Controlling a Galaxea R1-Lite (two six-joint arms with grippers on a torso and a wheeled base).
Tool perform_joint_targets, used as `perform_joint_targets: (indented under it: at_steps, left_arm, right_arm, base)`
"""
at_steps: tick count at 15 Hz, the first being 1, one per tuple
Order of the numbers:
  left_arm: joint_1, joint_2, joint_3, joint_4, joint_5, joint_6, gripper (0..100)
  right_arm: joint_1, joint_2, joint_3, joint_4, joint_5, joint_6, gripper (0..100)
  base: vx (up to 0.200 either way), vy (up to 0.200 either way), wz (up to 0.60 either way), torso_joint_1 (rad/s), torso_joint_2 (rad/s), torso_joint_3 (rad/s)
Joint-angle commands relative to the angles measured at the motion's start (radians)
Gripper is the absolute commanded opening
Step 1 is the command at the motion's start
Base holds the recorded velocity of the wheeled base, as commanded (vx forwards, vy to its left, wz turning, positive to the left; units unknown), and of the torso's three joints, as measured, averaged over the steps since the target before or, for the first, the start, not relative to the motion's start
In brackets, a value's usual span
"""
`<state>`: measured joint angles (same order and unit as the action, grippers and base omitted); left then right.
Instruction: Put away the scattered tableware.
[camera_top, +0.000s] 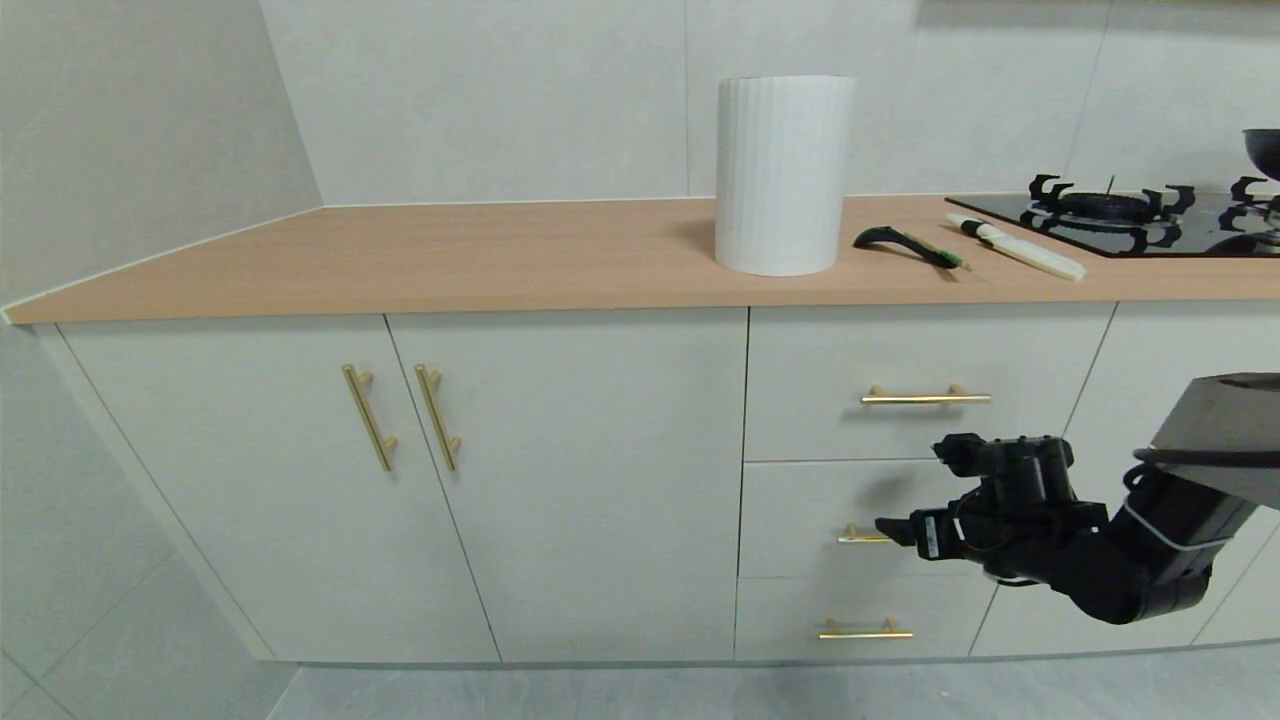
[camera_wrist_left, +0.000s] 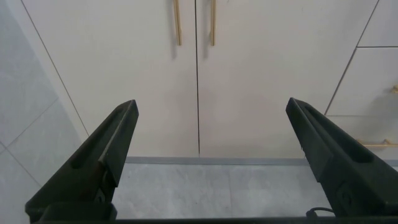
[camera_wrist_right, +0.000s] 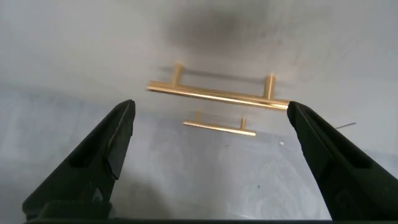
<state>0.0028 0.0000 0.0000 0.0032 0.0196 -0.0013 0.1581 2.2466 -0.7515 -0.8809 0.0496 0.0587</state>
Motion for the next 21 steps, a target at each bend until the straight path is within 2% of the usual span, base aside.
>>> perform_joint_targets:
  at_steps: [1, 5, 9, 13, 17, 21]
  left_arm:
    - [0.000, 0.000, 0.000, 0.000, 0.000, 0.000, 100]
    - [0.000, 0.000, 0.000, 0.000, 0.000, 0.000, 100]
    - [0.000, 0.002, 0.000, 0.000, 0.000, 0.000, 100]
    - [0.000, 0.002, 0.000, 0.000, 0.000, 0.000, 100]
    - [0.000, 0.000, 0.000, 0.000, 0.000, 0.000, 100]
    - [0.000, 0.000, 0.000, 0.000, 0.000, 0.000, 100]
  right_arm:
    - [0.000, 0.117, -0.022, -0.033, -0.028, 0.006, 100]
    - [0.000, 0.139, -0.023, -0.090, -0.056, 0.009, 100]
    - [0.000, 0.162, -0.062, -0.101, -0.131, 0.013, 100]
    - [0.000, 0.174, -0.094, -0.102, -0.149, 0.053, 100]
    - [0.000, 0.240, -0.170, -0.102, -0.246, 0.052, 100]
    - [0.000, 0.265, -0.177, -0.096, -0.249, 0.049, 100]
  base:
    - [0.000, 0.000, 0.00, 0.000, 0.00, 0.000]
    - [0.000, 0.000, 0.00, 0.000, 0.00, 0.000]
    - [0.000, 0.000, 0.00, 0.000, 0.00, 0.000]
    - [0.000, 0.000, 0.00, 0.000, 0.00, 0.000]
    - [0.000, 0.000, 0.00, 0.000, 0.00, 0.000]
    - [0.000, 0.000, 0.00, 0.000, 0.00, 0.000]
